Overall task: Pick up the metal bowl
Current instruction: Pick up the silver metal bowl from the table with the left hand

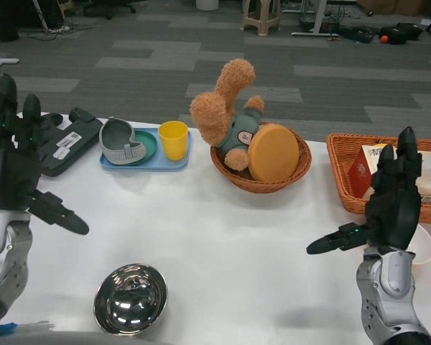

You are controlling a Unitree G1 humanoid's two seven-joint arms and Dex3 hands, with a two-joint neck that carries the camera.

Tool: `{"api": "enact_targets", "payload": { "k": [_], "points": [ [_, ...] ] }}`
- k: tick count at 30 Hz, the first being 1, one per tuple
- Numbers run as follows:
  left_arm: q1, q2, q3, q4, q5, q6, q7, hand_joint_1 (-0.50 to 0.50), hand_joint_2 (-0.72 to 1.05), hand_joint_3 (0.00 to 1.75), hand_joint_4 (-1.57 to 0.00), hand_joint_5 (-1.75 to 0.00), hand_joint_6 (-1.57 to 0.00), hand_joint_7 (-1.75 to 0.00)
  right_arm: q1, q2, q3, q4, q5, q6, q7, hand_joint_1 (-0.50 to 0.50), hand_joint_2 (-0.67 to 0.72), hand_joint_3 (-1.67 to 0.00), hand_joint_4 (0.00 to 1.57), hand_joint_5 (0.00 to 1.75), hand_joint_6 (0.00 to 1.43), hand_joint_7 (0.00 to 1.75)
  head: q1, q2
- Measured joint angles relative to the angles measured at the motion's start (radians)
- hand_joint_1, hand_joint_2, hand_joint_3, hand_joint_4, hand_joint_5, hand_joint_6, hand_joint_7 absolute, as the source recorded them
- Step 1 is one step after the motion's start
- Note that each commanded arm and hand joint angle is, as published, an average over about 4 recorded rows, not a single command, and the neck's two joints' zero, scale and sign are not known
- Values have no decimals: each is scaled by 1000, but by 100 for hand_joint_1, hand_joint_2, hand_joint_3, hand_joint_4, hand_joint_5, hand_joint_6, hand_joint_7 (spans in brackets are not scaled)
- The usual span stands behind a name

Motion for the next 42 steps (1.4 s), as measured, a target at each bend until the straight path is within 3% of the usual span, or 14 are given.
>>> {"api": "enact_targets", "payload": {
  "k": [3,6,10,14,19,35,42],
  "points": [
    [19,20,-1,34,59,2,-32,-50,-64,9,0,0,0,0,1,-3,1,2,0,0,0,-46,55,0,7,0,0,7,42,-86],
    [30,26,-8,58,88,3,-52,-50,-64,9,0,0,0,0,2,-4,5,5,0,0,0,-46,53,0,7,0,0,7,44,-89],
    [44,29,-25,102,143,0,-87,-50,-57,9,0,0,0,0,5,-9,11,17,0,0,0,-46,53,0,9,0,0,7,75,-149],
    [61,30,-46,157,182,-15,-129,-50,-53,9,0,0,0,0,8,-18,19,26,2,0,0,-46,55,0,9,0,0,7,167,-228],
    [83,43,-67,199,281,-32,-164,-50,-46,9,0,0,0,0,8,-38,40,42,13,0,0,-46,53,0,9,0,0,7,243,-267],
    [115,58,-77,254,500,-64,-281,-50,-28,9,0,0,0,0,-3,-54,104,84,67,0,0,-46,58,0,9,0,0,7,376,-292],
    [103,65,-129,317,535,-92,-288,-50,-28,9,0,0,0,0,-4,-54,110,89,72,0,0,-46,57,0,9,0,0,7,391,-285]
  ]
}}
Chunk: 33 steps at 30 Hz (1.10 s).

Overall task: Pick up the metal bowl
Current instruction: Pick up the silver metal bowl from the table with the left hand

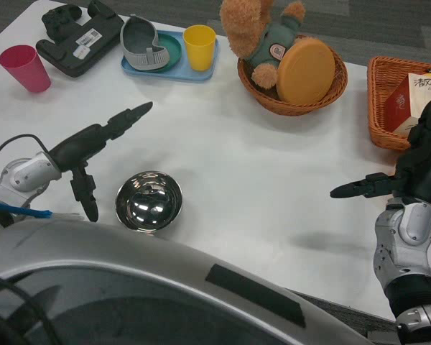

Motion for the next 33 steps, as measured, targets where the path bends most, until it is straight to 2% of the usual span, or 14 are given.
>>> {"api": "enact_targets", "payload": {
  "k": [5,10,13,17,19,29,33],
  "points": [
    [-30,6,-77,60,-3,-31,0,-50,-19,9,0,0,0,0,-1,0,12,1,9,0,0,-46,58,0,9,0,0,7,10,4],
    [-56,6,-169,136,-41,-69,-2,-50,-19,9,0,0,0,0,-1,0,15,1,11,0,0,-46,58,0,9,0,0,7,17,4],
    [-70,4,-229,182,-111,-100,-3,-50,-19,9,0,0,0,0,-1,0,15,1,11,1,0,-46,57,0,9,0,0,7,27,3],
    [-102,-2,-381,288,-312,-175,-2,-50,-19,9,0,0,0,0,-1,1,17,0,11,1,0,-46,55,0,9,0,0,7,36,-1],
    [-107,-7,-426,324,-363,-199,-2,-50,-19,9,0,0,0,0,-1,1,18,0,12,1,0,-46,57,0,9,0,0,7,40,-4],
    [-84,-16,-451,375,-454,-244,-2,-50,-10,9,0,0,0,0,-1,1,21,1,15,1,0,-46,55,0,9,0,0,7,58,-12],
    [-82,-17,-541,410,-556,-278,-2,-50,-10,9,0,0,0,0,-1,1,22,4,15,1,0,-46,57,0,9,0,0,7,61,-14]
  ]
}}
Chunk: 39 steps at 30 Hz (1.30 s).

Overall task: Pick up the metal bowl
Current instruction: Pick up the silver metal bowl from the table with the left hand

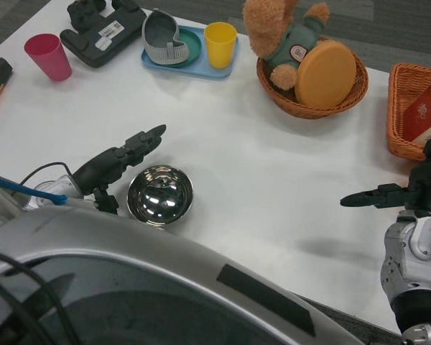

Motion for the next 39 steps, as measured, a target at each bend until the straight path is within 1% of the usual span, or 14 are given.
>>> {"api": "enact_targets", "payload": {
  "k": [5,10,12,16,19,21,24,26,30,32,34,36,39],
  "points": [
    [3,-19,-165,47,-202,-58,0,-50,-10,9,0,0,0,0,-1,0,0,5,0,0,0,-46,55,0,9,0,0,7,8,-4],
    [-1,-33,-271,72,-339,-74,0,-50,-10,9,0,0,0,0,-1,1,2,9,0,0,0,-46,55,0,9,0,0,7,15,-9],
    [-4,-40,-325,80,-425,-78,-1,-50,-10,9,0,0,0,0,-1,1,3,10,0,0,0,-46,53,0,9,0,0,7,17,-9],
    [-14,-62,-466,85,-618,-96,-2,-50,-19,9,0,0,0,0,-1,2,3,11,0,0,0,-46,55,0,9,0,0,7,18,-8],
    [-24,-73,-571,91,-748,-108,-3,-50,-13,9,0,0,0,0,-1,3,3,12,0,0,0,-46,57,0,9,0,0,7,18,-7],
    [-27,-82,-602,95,-779,-112,-3,-50,-10,9,0,0,0,0,-1,5,3,12,0,0,0,-46,53,0,9,0,0,7,19,-7],
    [-31,-94,-612,99,-786,-117,-3,-50,-10,9,0,0,0,0,-1,8,3,12,0,0,0,-46,53,0,9,0,0,7,21,-7],
    [-36,-101,-615,100,-787,-118,-3,-50,-6,9,0,0,0,0,-1,10,3,12,0,0,0,-46,53,0,9,0,0,7,21,-7],
    [-46,-112,-628,104,-813,-119,-3,-50,12,9,0,0,0,0,-1,15,3,12,0,0,0,-46,53,0,9,0,0,7,22,-8],
    [-51,-118,-639,105,-829,-121,-3,-50,21,9,0,0,0,0,-1,16,3,12,0,0,0,-46,57,0,9,0,0,7,23,-9],
    [-55,-126,-649,105,-842,-123,-3,-50,29,9,0,0,0,0,-1,17,3,12,0,0,0,-46,57,0,9,0,0,7,24,-11],
    [-59,-135,-656,105,-851,-126,-2,-50,36,9,0,0,0,0,-1,17,3,12,0,0,0,-46,53,0,9,0,0,7,25,-12],
    [-62,-141,-663,105,-853,-129,-1,-50,45,7,0,0,0,0,-1,17,3,12,0,0,0,-46,55,0,9,0,0,7,27,-14]
  ]
}}
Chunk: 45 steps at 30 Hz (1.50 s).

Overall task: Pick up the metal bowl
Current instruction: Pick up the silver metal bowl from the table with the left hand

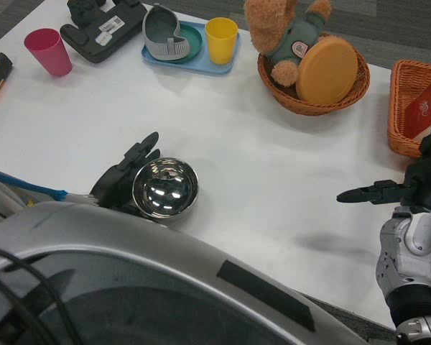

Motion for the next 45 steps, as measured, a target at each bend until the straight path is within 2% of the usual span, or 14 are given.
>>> {"api": "enact_targets", "payload": {
  "k": [6,8,13,15,19,22,26,28,34,40,45],
  "points": [
    [-8,-11,-16,1,-6,-3,4,-50,65,0,0,0,0,0,0,0,0,0,0,0,0,-46,53,-4,9,0,0,7,2,-2],
    [-10,-15,-22,2,-8,-5,4,-50,69,4,0,0,0,0,0,0,0,0,0,0,0,-46,53,0,9,0,0,7,2,-2],
    [-18,-26,-35,8,-9,-10,5,-50,69,0,0,-8,0,0,0,0,0,0,0,0,0,-46,53,0,9,0,0,7,4,-5],
    [-22,-31,-41,12,-11,-10,5,-50,74,0,0,-15,0,0,0,0,0,0,0,0,0,-46,53,0,9,0,0,7,2,-5],
    [-32,-42,-57,16,-27,-12,6,-50,69,0,0,-36,0,0,0,0,0,0,0,0,0,-46,55,0,9,0,0,7,-1,-2],
    [-39,-45,-64,22,-31,-12,6,-50,69,4,0,-41,0,0,0,0,0,0,0,0,0,-46,57,0,9,0,0,7,-2,1],
    [-51,-46,-79,30,-32,-12,6,-50,69,0,0,-51,0,-3,0,1,0,0,0,0,0,-46,53,0,9,0,0,7,-3,3],
    [-56,-46,-84,34,-32,-12,7,-50,74,0,0,-51,0,-7,0,1,0,0,0,0,0,-46,53,0,9,0,0,7,-3,3],
    [-62,-47,-90,42,-32,-12,7,-50,69,7,0,-51,0,-14,0,1,0,0,0,0,0,-46,53,0,9,0,0,7,-3,2],
    [-65,-47,-95,48,-32,-12,7,-50,69,4,0,-51,0,-28,0,1,0,0,0,0,0,-48,53,0,9,0,0,7,-4,3],
    [-66,-47,-96,53,-32,-12,7,-50,69,4,0,-67,0,-63,0,1,0,0,0,0,0,-46,53,0,9,0,0,7,-6,4]
  ]
}}
